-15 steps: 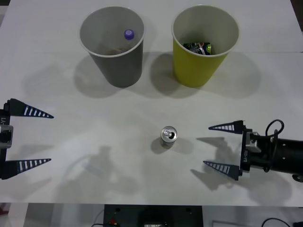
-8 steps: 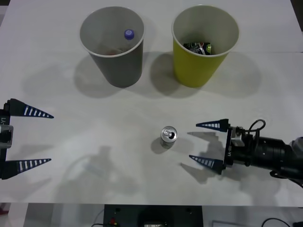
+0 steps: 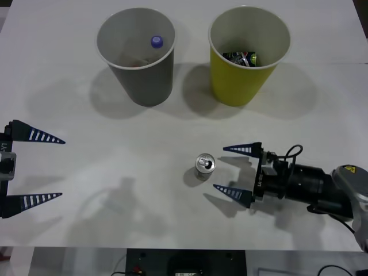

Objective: Put the can into the green bin and the plastic bottle into the gray bin

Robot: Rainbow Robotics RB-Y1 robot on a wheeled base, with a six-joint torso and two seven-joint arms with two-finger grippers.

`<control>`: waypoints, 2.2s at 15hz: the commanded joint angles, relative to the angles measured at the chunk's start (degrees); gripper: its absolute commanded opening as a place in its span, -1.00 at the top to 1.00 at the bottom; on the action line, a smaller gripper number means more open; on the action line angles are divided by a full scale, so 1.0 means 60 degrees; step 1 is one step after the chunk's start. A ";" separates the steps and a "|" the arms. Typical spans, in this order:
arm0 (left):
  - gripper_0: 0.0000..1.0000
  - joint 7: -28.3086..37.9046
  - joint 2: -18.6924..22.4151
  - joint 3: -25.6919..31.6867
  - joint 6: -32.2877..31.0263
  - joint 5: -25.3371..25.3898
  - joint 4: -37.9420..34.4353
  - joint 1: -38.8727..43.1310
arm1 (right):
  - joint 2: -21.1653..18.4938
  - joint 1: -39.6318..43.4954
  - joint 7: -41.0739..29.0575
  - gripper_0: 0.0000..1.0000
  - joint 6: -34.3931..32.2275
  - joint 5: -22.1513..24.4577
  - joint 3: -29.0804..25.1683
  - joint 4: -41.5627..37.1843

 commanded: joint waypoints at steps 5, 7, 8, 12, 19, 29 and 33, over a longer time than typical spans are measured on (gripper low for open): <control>-1.00 0.0000 0.0000 0.0000 0.0000 0.0000 0.0000 0.0000 | 0.0264 -0.0272 0.0042 -1.00 0.0748 -0.0091 0.0709 -0.0003; -1.00 0.0000 0.0000 0.0000 0.0000 0.0000 0.0000 0.0000 | 0.0338 -0.0345 0.0042 -1.00 0.0939 -0.0179 0.0900 -0.0003; -1.00 0.0000 0.0000 0.0000 0.0000 0.0000 0.0000 0.0000 | 0.0367 -0.0375 0.0042 -1.00 0.0968 -0.0179 0.0958 -0.0003; -1.00 0.0000 0.0000 0.0000 0.0000 0.0000 0.0000 0.0000 | 0.0499 -0.0492 0.0056 -1.00 0.1261 -0.0193 0.1207 -0.0003; -1.00 0.0000 0.0000 0.0000 0.0000 0.0000 0.0000 0.0000 | 0.0543 -0.0521 0.0071 0.80 0.1525 -0.0208 0.1324 -0.0003; -1.00 0.0000 0.0000 0.0000 0.0000 0.0000 0.0000 0.0000 | 0.0513 -0.0580 -0.0090 1.00 0.1510 -0.0296 0.1486 -0.0135; -1.00 0.0000 0.0000 0.0000 0.0000 0.0000 0.0000 0.0000 | 0.0074 -0.0492 -0.1130 1.00 0.1525 -0.0281 0.1603 -0.0911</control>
